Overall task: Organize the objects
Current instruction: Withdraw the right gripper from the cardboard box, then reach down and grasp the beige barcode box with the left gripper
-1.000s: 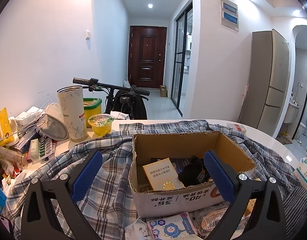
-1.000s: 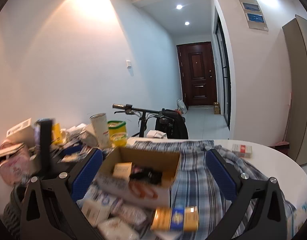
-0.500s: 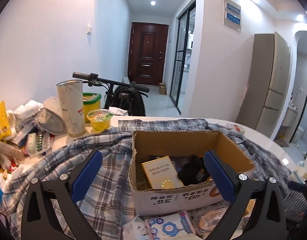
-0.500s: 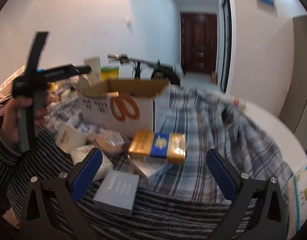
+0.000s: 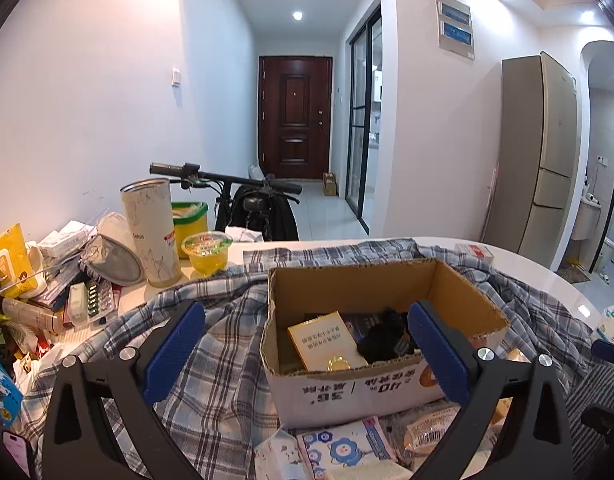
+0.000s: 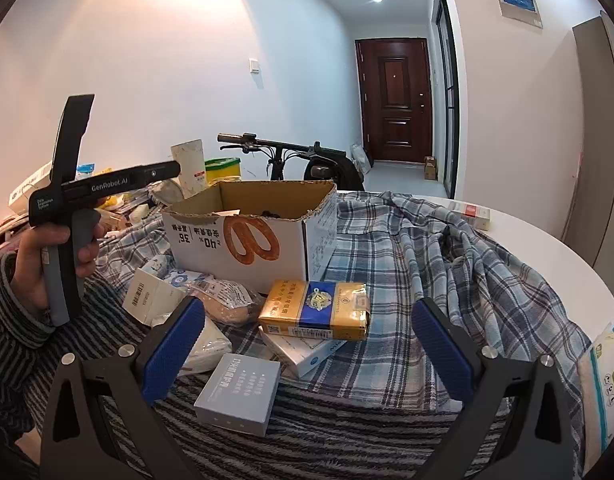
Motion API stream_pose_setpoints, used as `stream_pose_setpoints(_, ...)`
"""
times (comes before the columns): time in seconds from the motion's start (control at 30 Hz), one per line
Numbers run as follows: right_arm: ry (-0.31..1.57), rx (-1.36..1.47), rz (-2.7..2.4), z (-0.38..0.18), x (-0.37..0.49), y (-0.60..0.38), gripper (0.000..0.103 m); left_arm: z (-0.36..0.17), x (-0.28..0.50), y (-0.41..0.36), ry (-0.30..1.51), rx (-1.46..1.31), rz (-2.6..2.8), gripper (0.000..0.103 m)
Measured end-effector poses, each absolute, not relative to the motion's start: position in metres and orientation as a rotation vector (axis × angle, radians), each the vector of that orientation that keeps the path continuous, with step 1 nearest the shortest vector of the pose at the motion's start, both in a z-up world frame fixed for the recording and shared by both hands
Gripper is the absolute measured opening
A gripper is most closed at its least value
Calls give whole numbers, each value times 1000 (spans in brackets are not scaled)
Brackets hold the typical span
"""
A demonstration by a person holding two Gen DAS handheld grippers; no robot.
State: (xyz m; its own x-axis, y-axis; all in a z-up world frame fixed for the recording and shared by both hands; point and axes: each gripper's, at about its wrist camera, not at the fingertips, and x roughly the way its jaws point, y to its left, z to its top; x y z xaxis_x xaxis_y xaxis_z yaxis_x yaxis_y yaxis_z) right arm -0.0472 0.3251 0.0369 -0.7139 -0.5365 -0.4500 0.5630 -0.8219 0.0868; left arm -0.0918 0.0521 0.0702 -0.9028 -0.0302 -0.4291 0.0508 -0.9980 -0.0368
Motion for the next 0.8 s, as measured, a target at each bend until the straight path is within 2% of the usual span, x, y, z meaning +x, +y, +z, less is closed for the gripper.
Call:
stream_pose_setpoints(0.2, 16, 624, -2450, 36, -50, 333, 103, 85, -50, 70, -4, 670, -3039, 103)
stream_pose_setpoints(0.4, -8, 632, -2433, 35, -52, 335, 103, 79, -7, 98, -52, 811, -3107, 103)
stream_pose_setpoints(0.53, -11, 634, -2419, 34, -52, 334, 103, 53, -7, 110, -122, 893, -3045, 103)
stream_pose_setpoints(0.67, -26, 626, -2416, 35, -51, 336, 103, 34, -21, 103, -38, 1015, -3001, 103)
stream_pose_setpoints(0.8, -38, 639, -2416, 34, -54, 338, 103, 26, -30, 107, -99, 1053, -2981, 103)
